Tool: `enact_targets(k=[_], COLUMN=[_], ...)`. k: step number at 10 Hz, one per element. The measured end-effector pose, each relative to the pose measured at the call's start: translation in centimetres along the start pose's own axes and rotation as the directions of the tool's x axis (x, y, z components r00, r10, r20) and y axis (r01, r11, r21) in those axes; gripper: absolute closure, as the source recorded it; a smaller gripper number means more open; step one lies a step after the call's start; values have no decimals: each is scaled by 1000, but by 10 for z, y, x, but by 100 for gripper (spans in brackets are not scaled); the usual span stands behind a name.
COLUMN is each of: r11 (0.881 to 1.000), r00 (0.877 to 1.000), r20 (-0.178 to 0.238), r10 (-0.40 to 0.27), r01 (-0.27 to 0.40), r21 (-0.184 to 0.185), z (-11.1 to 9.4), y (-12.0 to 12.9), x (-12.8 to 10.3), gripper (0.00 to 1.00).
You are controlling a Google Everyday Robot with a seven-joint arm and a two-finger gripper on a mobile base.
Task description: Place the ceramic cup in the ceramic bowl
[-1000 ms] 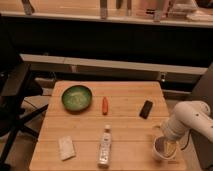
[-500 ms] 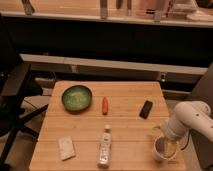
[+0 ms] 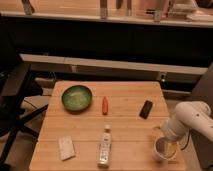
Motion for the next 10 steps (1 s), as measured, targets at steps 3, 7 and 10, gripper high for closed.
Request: enact_targets(k=[3,7,10], r11=[1000,1000,1000], r00=[1000,1000,1000], r20=[0,0,-2], r10=[-1,-5,-7], r01=[1,5,7], r21=[-3,-7,-9], z=[0,0,0], y=[1,2,3], x=[1,2,3], gripper=[20,20,20])
